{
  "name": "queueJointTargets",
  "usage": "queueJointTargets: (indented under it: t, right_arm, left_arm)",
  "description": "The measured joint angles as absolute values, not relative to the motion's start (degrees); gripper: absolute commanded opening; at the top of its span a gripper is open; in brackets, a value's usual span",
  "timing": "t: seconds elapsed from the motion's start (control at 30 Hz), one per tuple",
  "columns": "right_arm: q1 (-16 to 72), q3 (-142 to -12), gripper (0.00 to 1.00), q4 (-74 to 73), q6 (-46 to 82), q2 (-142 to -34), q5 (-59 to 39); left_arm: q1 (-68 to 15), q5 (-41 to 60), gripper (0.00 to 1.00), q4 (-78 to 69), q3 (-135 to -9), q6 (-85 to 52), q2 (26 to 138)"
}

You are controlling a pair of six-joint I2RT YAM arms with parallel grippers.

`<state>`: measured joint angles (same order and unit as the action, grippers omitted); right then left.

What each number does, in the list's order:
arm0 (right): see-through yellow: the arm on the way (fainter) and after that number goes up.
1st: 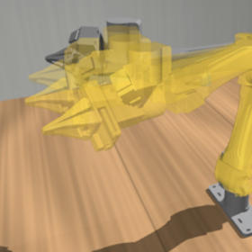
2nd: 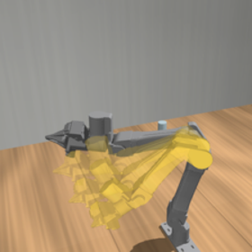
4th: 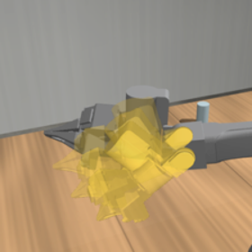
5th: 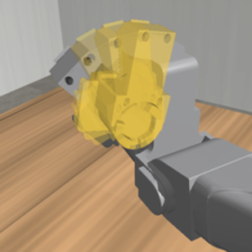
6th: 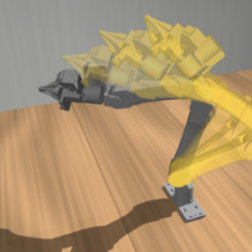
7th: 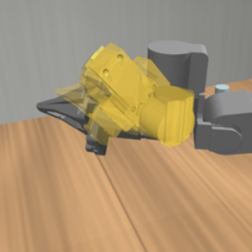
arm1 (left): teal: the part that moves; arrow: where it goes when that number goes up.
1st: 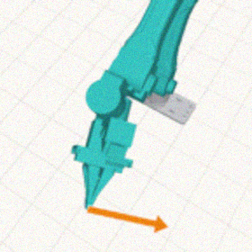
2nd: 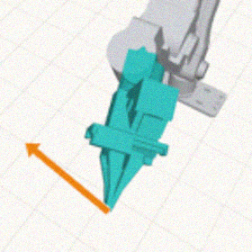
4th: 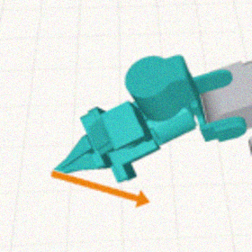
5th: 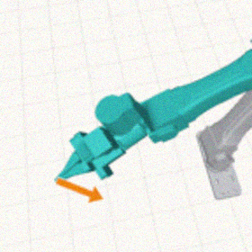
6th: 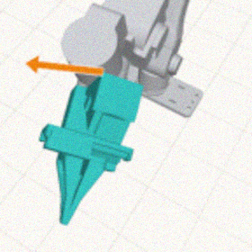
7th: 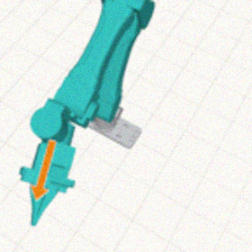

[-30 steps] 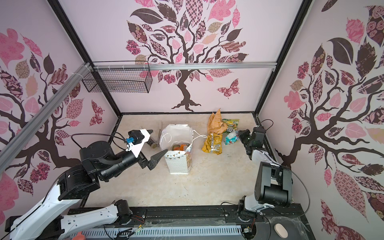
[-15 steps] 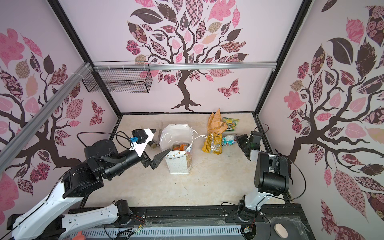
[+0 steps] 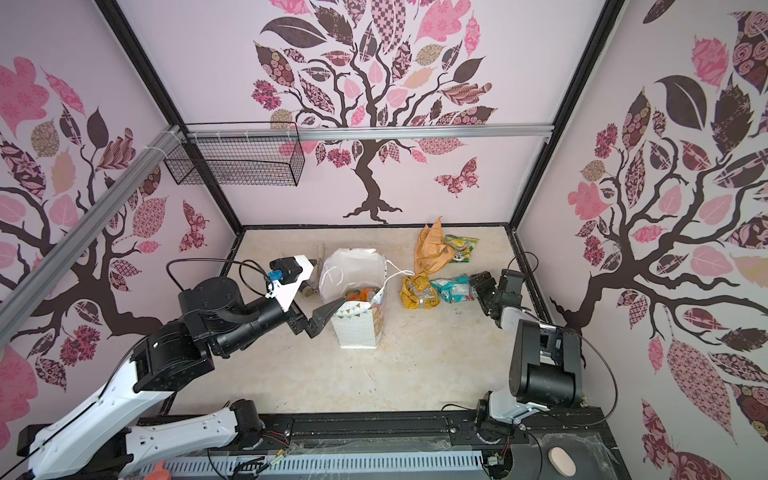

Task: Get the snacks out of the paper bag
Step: 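Raise the right gripper back toward the bag while the left gripper approaches the bag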

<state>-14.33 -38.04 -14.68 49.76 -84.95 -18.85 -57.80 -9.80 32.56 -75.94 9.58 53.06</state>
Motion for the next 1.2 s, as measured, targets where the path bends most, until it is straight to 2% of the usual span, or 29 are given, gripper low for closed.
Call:
queueJointTargets:
  t: [0.23,0.67,1.2]
  right_arm:
    - [-14.3,-39.4,0.99,-10.7,50.0,-77.4,-20.8]
    - [-12.4,-50.0,0.99,-5.1,52.1,-61.1,-30.3]
    - [7.4,-68.1,1.0,7.9,41.6,-58.0,-38.9]
  left_arm:
    - [-57.8,-10.3,0.99,32.7,-76.0,7.3,53.8]
    - [-57.8,-16.9,0.99,32.6,-76.6,0.9,56.5]
    - [-57.6,-25.5,0.99,35.0,-84.2,-4.2,65.1]
